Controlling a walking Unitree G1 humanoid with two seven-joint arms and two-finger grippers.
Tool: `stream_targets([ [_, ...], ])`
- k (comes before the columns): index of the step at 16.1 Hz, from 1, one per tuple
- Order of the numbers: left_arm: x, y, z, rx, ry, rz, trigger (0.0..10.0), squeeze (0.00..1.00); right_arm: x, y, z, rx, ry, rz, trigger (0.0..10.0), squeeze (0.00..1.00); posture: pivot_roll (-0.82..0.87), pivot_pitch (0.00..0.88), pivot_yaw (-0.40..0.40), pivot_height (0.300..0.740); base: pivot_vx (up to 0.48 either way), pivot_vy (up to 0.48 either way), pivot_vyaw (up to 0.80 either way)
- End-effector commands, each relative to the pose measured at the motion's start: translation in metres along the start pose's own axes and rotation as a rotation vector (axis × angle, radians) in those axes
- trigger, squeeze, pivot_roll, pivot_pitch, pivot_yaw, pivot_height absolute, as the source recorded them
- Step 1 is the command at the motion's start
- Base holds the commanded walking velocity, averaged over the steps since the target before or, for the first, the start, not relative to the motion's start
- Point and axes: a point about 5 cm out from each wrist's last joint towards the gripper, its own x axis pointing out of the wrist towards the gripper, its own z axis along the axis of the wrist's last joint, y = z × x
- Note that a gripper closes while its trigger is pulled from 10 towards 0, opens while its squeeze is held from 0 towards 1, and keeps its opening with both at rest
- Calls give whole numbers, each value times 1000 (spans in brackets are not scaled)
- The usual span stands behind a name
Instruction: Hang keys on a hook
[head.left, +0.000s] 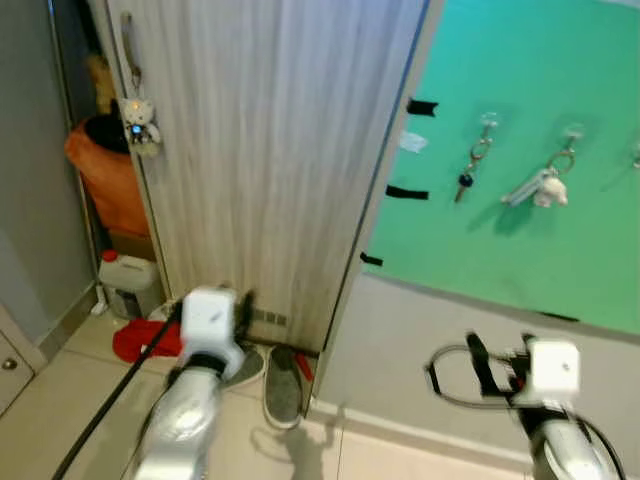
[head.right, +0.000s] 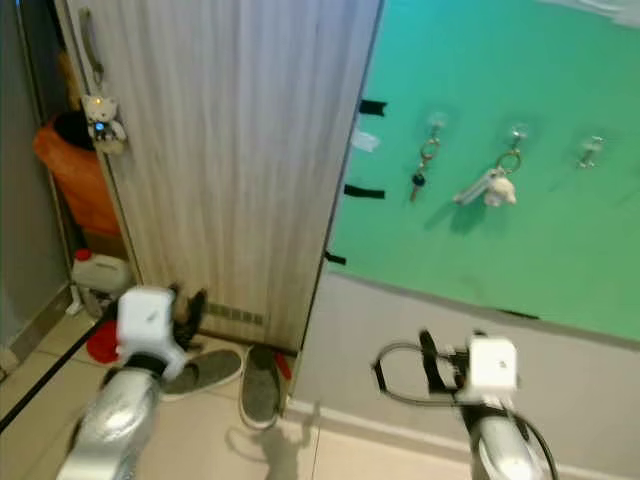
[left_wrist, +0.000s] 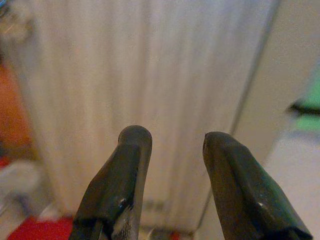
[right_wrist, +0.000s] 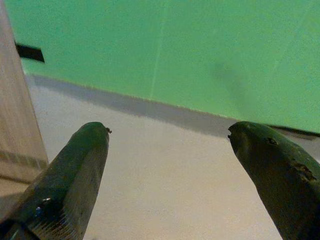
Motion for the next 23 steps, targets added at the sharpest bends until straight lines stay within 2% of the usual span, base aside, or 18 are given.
stream_targets([
  [1,5,-9,6,-17,-30,-35,10000,0,5,-2,3,9,-13,-6,10000,0,-74,0,-87,740,0,-469,0],
  [4,9,-9,8,-22,-34,-32,10000,0,9,5,7,-4,-41,33,10000,0,-92,0,-77,740,0,-464,0],
  [7,26,-2,4,-34,-7,7,10000,0,28,5,19,49,-75,13,10000,0,-118,0,-72,740,0,-471,0],
  [10,18,-5,-5,-51,26,-28,10000,0,24,7,23,67,-72,37,10000,0,-114,0,-78,740,0,-471,0],
  [11,15,-8,-7,-63,34,-59,10000,0,22,12,22,63,-71,63,10000,0,-111,0,-81,740,0,-461,0],
  [12,11,-9,-8,-37,38,-85,10000,0,19,17,21,43,-68,103,10000,0,-110,0,-81,740,0,-431,0],
  [15,0,-10,-13,-48,51,-122,10000,0,14,18,17,15,-41,123,10000,0,-107,0,-83,740,170,-411,0],
  [18,6,-18,-12,-79,64,-146,10000,0,14,20,18,-5,-31,147,10000,0,-114,0,-82,740,185,-259,-367],
  [20,8,-19,-11,-43,58,-155,10000,0,17,21,18,4,-27,134,10000,0,-114,0,-81,740,0,0,-644],
  [23,17,-23,-12,-41,51,-161,10000,0,14,23,7,-4,18,148,10000,0,-93,0,-82,740,0,0,-644],
])
